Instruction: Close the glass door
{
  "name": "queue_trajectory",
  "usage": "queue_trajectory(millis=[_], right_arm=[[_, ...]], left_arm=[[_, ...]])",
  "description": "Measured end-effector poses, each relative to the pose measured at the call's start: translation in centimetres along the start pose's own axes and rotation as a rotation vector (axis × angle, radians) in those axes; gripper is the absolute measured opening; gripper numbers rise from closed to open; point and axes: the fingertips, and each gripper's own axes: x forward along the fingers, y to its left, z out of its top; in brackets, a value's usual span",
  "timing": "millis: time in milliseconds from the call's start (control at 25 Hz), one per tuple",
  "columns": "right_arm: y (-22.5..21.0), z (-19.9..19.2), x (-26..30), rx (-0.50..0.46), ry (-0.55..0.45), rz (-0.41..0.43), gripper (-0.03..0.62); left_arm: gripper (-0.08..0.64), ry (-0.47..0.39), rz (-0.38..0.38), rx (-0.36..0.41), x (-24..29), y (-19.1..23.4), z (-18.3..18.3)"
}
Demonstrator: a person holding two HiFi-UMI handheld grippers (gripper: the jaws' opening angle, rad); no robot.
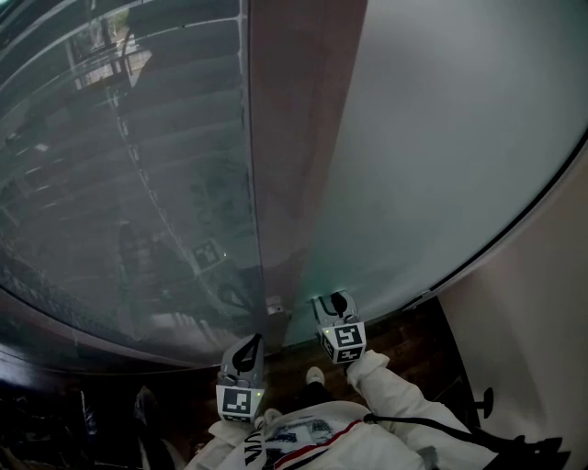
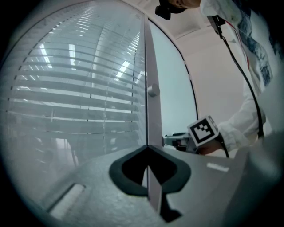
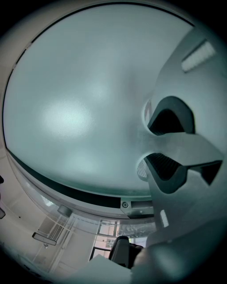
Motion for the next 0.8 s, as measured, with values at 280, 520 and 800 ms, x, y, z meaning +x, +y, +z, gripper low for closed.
queue_trajectory(millis=[280, 520, 800], right_arm=[[-0.2, -0.1, -0.2, 0.0, 0.003, -0.005, 0.126], [-0.1, -0.5, -0.1, 0.001, 0.001, 0.0, 0.126], [-0.1, -0.2, -0.1, 0.0, 0.002, 0.003, 0.126]], left_arm=[[0.0, -0.005, 0.02, 0.009, -0.5, 0.2, -0.1], [-0.002, -0.003, 0.041, 0.009, -0.8, 0.3, -0.4], [0.0, 0.001, 0.049, 0.012, -1.3, -0.4, 0.6]])
